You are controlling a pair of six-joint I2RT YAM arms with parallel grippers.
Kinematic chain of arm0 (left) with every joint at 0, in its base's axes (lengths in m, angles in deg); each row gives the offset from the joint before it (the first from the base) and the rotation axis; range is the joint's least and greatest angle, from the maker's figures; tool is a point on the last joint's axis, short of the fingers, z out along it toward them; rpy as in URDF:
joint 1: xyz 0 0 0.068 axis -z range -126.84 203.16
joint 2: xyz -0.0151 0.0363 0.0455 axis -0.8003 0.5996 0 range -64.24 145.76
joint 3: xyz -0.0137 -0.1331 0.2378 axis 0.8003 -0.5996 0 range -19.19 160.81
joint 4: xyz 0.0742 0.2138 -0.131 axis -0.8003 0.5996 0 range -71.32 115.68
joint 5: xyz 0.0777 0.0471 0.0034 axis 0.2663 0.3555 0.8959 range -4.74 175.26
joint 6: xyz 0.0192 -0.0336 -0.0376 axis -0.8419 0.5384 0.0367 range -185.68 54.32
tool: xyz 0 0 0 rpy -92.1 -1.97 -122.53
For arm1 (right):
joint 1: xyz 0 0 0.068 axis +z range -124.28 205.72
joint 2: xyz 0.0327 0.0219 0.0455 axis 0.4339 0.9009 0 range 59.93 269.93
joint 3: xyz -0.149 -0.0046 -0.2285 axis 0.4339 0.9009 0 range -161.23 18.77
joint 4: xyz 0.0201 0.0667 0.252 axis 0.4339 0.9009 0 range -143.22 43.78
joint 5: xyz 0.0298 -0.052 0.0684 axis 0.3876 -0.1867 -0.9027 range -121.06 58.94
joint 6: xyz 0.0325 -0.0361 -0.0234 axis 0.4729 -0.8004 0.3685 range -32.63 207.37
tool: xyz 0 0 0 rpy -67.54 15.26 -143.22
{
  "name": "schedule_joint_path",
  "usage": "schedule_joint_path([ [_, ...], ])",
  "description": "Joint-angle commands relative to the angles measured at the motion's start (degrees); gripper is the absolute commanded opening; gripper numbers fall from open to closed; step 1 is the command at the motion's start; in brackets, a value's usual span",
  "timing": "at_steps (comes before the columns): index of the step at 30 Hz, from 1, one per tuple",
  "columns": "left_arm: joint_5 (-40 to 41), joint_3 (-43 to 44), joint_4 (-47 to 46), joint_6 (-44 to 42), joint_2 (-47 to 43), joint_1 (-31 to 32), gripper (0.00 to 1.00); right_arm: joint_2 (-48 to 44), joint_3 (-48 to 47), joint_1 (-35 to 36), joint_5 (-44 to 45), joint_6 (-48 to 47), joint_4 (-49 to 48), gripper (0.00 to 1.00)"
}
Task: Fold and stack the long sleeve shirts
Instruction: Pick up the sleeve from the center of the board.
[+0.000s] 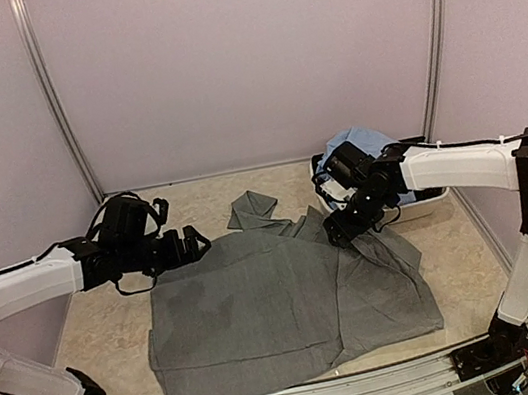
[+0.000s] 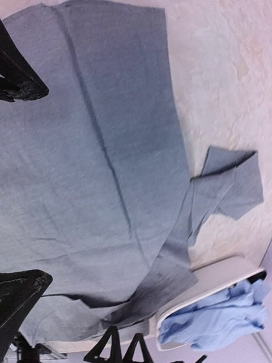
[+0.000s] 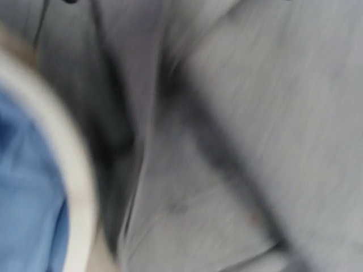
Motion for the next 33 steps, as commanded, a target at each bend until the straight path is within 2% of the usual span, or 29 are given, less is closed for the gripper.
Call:
schedule_joint_path([
  [1,2.30,-0.57,-6.84,-1.21,7.84,-3.52,0.99,6.82,-5.02,-1.67,1.22,-5.30,-2.51,0.71],
  [8,3.50,-1.25,-7.30,-2.51,18.58,-2.77,0.98,13.08,-7.66,-1.72,4.68,-6.79,-0.39,0.49],
  [12,6.20,-2.74,-6.69,-2.77,19.32,-2.62,0.98,10.43,-4.54,-1.92,4.23,-6.45,-0.06,0.19],
  [14,6.97,-3.51,-6.35,-2.70,19.41,-2.77,0.99,8.08,-2.27,-1.88,4.11,-5.88,0.41,0.11],
  [18,7.66,-5.12,-5.71,-2.82,19.91,-4.06,0.99,0.61,3.02,-1.91,2.55,-5.44,0.11,0.00],
  [26,8.11,-6.66,-5.85,-3.72,19.16,-8.69,0.99,-11.21,9.24,-1.88,-1.51,-7.22,-0.78,0.00],
  [33,6.21,1.10,-5.75,-6.98,19.30,-4.27,0.99,-18.68,14.40,-1.93,-11.75,-14.69,-9.61,0.00],
])
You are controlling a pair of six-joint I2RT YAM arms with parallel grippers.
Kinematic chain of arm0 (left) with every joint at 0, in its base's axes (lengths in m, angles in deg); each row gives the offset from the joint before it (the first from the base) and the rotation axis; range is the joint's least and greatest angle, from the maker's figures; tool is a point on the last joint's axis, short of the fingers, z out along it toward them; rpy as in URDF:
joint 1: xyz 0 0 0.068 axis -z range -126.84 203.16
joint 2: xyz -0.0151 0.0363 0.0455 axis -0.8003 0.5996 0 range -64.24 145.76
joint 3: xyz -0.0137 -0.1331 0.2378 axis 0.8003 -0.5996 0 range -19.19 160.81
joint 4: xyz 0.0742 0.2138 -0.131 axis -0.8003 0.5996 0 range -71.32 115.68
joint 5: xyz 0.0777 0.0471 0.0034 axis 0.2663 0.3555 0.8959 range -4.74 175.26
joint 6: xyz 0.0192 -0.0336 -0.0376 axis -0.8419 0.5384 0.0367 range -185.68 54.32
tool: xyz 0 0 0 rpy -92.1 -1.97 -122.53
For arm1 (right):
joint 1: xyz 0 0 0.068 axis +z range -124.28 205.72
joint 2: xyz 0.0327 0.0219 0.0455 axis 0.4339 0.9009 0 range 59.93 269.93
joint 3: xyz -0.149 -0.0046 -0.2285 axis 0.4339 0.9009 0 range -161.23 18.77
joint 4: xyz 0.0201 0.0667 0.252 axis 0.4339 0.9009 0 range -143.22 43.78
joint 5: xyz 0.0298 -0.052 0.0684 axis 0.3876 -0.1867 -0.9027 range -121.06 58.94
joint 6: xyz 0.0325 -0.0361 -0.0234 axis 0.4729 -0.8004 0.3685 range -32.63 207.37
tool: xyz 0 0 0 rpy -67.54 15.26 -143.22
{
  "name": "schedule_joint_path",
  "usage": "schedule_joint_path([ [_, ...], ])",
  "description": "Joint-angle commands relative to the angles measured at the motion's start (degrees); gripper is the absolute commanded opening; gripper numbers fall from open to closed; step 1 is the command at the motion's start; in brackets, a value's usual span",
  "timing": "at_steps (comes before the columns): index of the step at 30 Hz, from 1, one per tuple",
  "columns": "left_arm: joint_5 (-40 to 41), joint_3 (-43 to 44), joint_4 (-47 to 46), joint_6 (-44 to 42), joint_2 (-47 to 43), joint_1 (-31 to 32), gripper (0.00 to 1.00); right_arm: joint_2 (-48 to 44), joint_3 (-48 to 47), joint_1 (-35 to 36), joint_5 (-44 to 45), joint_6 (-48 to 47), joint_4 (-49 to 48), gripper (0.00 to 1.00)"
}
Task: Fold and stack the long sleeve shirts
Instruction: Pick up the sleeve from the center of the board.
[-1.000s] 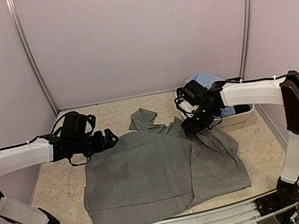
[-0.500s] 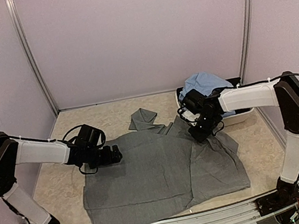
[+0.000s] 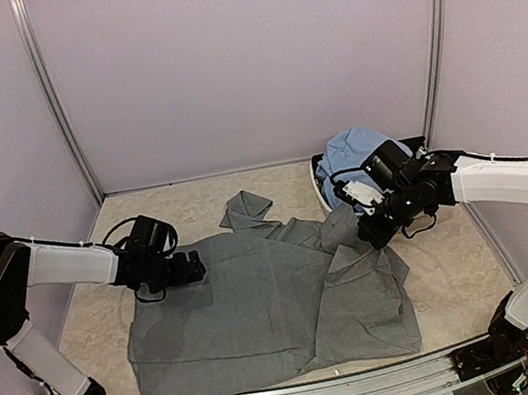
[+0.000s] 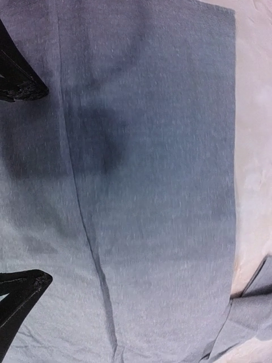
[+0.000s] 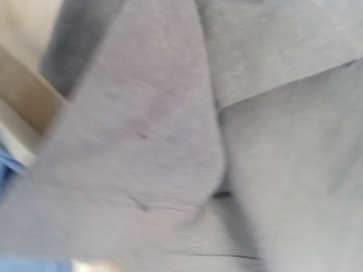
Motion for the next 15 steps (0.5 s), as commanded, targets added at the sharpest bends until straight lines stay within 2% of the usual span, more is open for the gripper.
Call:
schedule_joint_path([
  [1,-1.42,5.31,1.93,-3.31,-0.68,4.26,0.99,-4.58,2.04,-0.18,-10.46,-5.61,-7.26,0.00],
  [3,-3.94,6.51,-0.82,-3.97,-2.46,5.09,0.99,-5.81,2.86,-0.17,-16.12,-7.25,-10.29,0.00],
  [5,-9.97,7.94,-3.84,-4.53,-4.22,5.23,0.99,-5.74,2.58,-0.19,-22.02,-9.28,-12.35,0.00],
  [10,-19.09,10.56,-6.91,-4.81,-6.36,4.29,0.99,-1.41,-0.42,1.01,-39.09,-10.87,-17.51,0.00],
  [15,-31.95,8.38,-8.32,-1.93,-8.43,2.45,0.99,2.11,-1.48,5.89,-43.99,-12.10,-16.71,0.00],
])
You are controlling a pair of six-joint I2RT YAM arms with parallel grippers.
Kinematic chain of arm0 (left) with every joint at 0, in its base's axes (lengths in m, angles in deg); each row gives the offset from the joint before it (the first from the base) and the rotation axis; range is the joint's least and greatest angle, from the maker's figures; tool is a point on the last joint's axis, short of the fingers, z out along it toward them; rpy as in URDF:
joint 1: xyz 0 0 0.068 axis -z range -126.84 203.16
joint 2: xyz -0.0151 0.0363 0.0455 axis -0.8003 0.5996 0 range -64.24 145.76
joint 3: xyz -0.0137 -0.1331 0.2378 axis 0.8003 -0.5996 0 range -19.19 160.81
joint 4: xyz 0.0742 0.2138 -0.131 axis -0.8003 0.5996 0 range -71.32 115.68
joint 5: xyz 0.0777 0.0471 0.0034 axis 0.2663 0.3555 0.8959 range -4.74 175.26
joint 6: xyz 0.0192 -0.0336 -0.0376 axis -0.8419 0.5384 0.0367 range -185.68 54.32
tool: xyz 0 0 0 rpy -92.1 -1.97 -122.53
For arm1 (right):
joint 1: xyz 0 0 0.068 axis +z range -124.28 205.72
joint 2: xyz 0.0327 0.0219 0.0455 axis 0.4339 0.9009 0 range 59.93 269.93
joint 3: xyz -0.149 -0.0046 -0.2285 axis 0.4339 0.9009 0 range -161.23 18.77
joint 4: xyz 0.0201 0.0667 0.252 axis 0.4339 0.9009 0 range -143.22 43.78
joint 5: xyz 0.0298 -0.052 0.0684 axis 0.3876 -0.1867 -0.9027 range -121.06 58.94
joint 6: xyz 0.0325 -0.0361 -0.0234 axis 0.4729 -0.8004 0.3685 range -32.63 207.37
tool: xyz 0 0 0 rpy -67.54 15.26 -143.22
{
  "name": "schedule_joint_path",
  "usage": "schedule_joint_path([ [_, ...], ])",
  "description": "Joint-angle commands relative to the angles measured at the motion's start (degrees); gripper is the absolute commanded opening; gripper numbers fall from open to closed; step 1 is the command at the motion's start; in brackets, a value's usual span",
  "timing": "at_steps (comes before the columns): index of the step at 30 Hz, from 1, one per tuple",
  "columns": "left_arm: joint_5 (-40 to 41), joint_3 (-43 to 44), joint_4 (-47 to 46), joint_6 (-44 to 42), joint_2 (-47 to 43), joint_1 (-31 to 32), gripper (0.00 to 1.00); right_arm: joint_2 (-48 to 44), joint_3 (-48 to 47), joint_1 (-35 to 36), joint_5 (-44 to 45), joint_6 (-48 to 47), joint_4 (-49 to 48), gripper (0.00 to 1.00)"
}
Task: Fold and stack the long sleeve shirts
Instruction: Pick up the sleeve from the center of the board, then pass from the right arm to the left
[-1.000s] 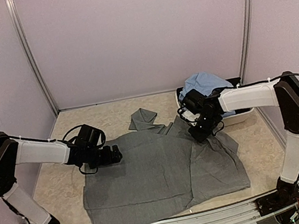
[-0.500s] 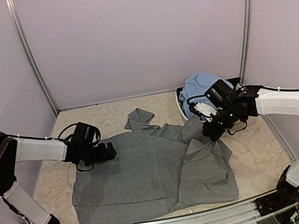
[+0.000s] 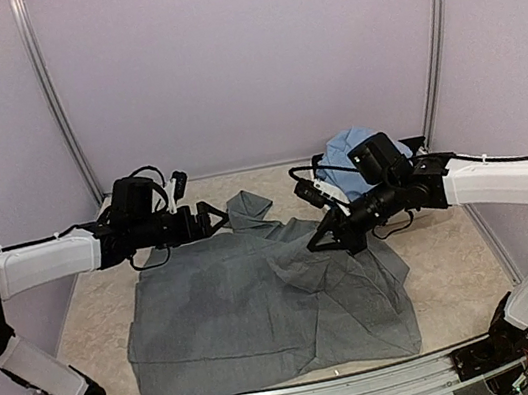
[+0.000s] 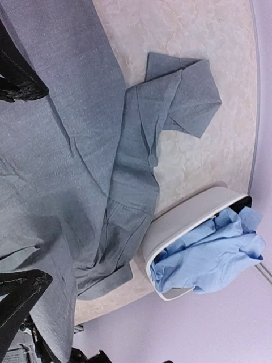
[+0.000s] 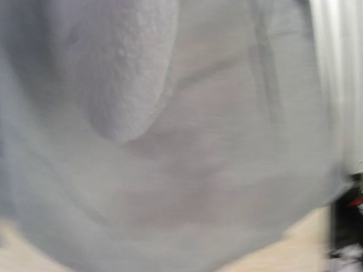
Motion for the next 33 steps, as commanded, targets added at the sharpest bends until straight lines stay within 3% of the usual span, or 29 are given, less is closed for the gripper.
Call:
schedule_joint_path([
  [1,-14.68,-2.14,-2.89,1.52,-1.67,-0.50,0.99,2.49,-0.97,3.97,-11.90,-2.31,-1.27,0.00],
  [7,-25.39,-5.78,-7.90,-2.46,-1.77,4.56,0.99,-1.14,6.39,4.47,-21.71,-0.01,-2.05,0.01],
  [13,-29.22,-3.28,-7.29,1.37,7.01,6.63,0.99,-3.36,15.60,4.49,-15.40,8.70,-1.36,0.01],
  [21,-29.03,2.38,-6.37,2.95,19.26,15.42,0.94,-3.11,21.17,4.64,-7.96,20.26,4.75,0.00],
  [25,-30.79,0.77,-10.71,6.26,21.68,16.46,0.89,-2.78,22.02,4.51,-5.67,27.84,5.22,0.00],
  [33,-33.53,7.08,-5.47,3.23,27.15,18.06,0.89,-8.33,31.04,4.71,-2.01,40.65,4.18,0.03],
])
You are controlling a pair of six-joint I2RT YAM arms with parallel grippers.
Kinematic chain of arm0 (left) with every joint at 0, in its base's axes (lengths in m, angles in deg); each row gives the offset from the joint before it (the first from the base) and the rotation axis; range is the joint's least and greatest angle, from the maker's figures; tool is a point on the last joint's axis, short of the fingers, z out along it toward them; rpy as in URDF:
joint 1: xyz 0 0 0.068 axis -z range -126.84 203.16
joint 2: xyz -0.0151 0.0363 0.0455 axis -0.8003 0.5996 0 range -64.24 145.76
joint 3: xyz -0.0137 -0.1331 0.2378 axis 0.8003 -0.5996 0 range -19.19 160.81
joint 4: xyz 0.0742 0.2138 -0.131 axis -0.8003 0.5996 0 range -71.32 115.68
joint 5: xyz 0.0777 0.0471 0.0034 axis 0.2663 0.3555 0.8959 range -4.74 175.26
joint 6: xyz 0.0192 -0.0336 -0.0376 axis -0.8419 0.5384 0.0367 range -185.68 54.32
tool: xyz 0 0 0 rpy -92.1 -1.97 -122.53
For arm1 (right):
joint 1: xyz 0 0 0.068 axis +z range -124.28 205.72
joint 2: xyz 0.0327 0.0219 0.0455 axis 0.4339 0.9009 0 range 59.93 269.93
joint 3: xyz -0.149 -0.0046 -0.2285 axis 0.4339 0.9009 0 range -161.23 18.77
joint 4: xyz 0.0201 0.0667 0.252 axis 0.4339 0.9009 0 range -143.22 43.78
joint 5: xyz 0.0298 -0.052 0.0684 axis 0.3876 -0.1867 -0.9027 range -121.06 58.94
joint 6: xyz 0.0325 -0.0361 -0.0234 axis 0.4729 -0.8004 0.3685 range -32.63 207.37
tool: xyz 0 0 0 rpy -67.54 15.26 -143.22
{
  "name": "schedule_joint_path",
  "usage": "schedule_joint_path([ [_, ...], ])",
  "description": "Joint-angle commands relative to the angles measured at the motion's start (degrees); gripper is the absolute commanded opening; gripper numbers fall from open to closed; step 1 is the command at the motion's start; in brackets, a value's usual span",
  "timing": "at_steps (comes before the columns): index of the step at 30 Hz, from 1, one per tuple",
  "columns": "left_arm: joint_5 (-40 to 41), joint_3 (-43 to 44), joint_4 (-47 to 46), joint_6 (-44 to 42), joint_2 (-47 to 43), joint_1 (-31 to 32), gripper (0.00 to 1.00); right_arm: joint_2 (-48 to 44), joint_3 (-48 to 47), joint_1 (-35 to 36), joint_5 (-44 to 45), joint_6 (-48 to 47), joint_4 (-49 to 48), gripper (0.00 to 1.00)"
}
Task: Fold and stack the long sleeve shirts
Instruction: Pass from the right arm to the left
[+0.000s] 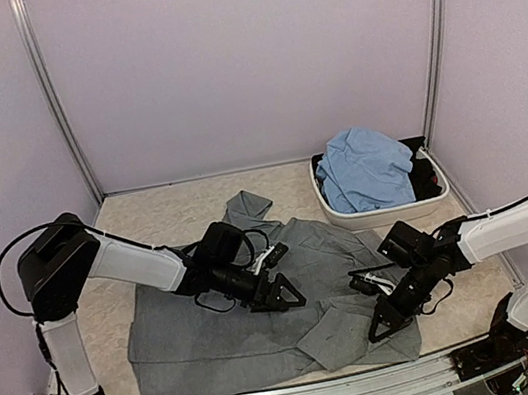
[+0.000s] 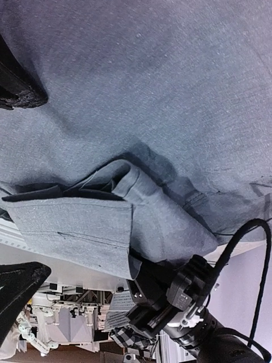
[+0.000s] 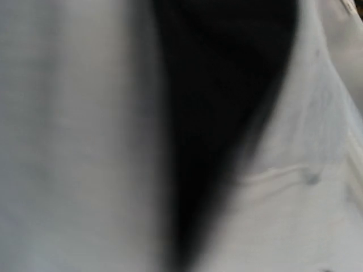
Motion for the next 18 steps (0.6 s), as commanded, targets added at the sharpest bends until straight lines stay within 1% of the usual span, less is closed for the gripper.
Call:
schedule_joint_path([
  [1,-2.90,4.86,3.81,-2.62,2.95,1.79,0.89,-5.90,3.23,0.44,3.48,9.02,1.72,0.05],
  [4,-2.56,7.45,6.86,-4.38,3.30,3.07,0.89,-7.30,3.08,0.42,5.31,8.84,3.74,0.09],
  [7,-1.36,9.64,7.06,-4.12,4.44,4.35,0.86,-5.48,3.13,0.42,4.83,8.26,2.35,0.09],
  [13,-1.61,11.52,6.41,-3.53,7.16,5.94,0.71,-3.77,2.82,0.43,5.50,7.13,2.09,0.08],
  [15,-1.29,12.73,8.31,-4.79,7.87,6.61,0.67,-3.64,2.84,0.40,5.46,6.79,2.10,0.07],
  [16,-0.83,13.49,10.92,-5.76,8.45,6.95,0.65,-3.52,2.73,0.42,5.47,6.58,2.21,0.07],
  [18,-0.44,14.43,13.63,-6.87,9.37,7.28,0.63,-3.33,2.58,0.42,5.59,6.31,2.44,0.07],
])
